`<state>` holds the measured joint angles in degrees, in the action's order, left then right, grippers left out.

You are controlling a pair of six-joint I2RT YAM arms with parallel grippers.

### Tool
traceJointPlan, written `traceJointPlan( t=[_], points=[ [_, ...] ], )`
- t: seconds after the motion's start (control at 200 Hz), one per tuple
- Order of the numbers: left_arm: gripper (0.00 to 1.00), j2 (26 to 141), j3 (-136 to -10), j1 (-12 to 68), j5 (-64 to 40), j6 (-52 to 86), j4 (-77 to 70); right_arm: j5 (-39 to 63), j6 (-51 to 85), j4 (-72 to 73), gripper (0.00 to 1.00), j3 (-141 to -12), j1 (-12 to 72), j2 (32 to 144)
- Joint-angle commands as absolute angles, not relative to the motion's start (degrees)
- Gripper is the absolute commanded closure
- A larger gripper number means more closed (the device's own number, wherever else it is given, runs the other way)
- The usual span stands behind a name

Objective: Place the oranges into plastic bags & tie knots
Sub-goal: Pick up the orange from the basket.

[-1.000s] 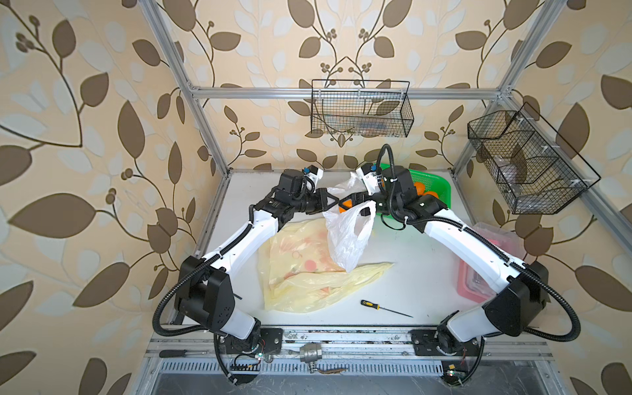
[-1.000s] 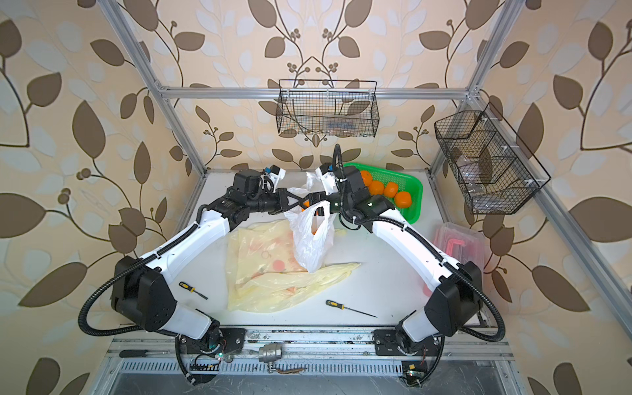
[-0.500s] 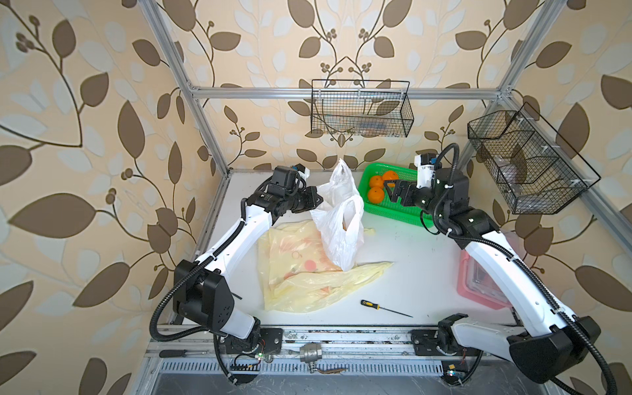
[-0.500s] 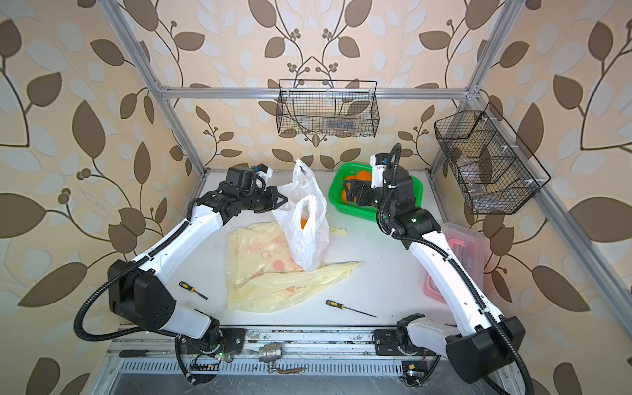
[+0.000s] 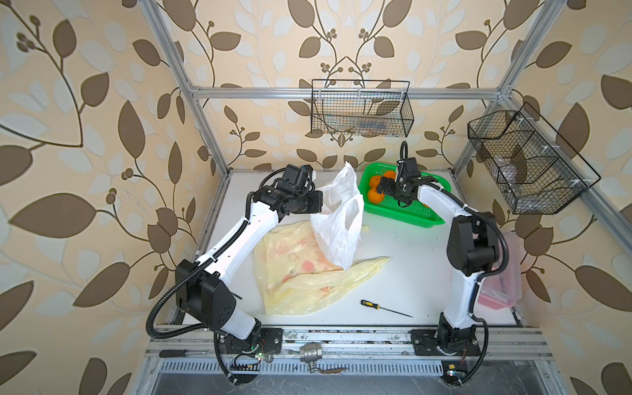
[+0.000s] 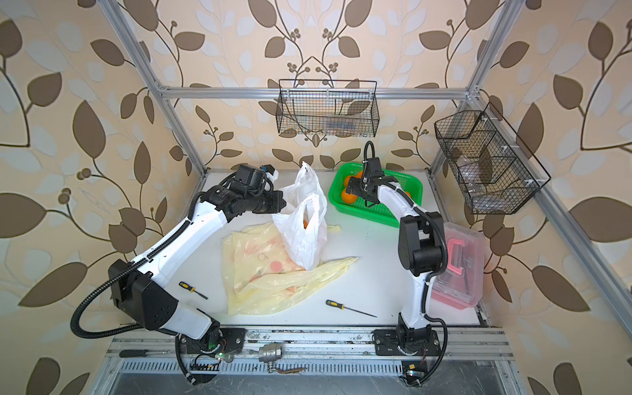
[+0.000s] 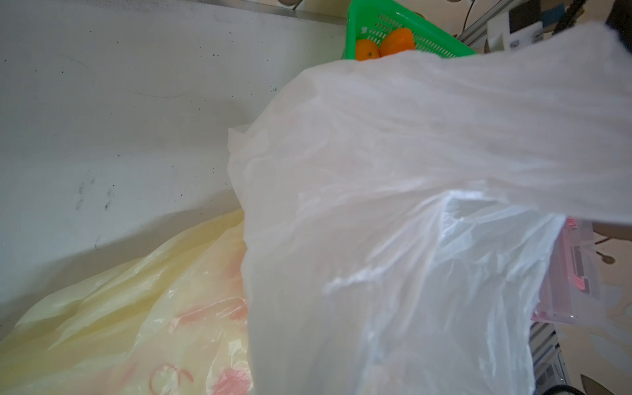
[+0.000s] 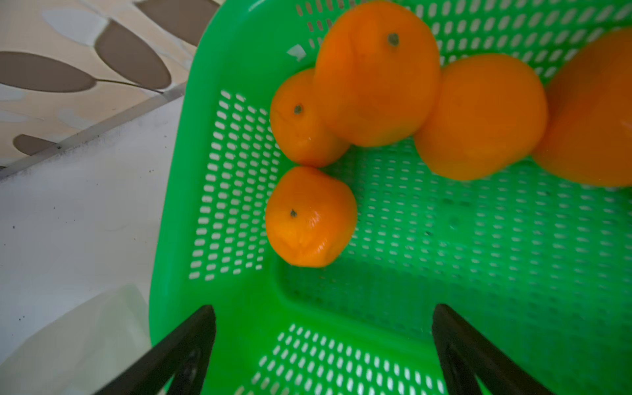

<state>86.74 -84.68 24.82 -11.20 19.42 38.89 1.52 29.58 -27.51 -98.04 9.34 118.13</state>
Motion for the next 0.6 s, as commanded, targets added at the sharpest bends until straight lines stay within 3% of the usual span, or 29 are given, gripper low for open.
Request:
traceJointPlan(
  t=[0.0,0.33,0.595],
  points=[
    [1.00,86.3,-86.5,25.0,-9.7,18.1,39.8,1.6,32.1,-29.9,0.00,-105.6,9.4,124.0],
    [1.00,86.2,-86.1,25.8,-9.8,18.0,39.6,-4.1,34.0,-39.0,0.04,-123.1,11.5,139.0],
    [1.00,86.1,-86.0,25.9,-10.0,17.7,39.8,-5.0,34.6,-43.2,0.15,-128.7,12.0,144.8]
  ],
)
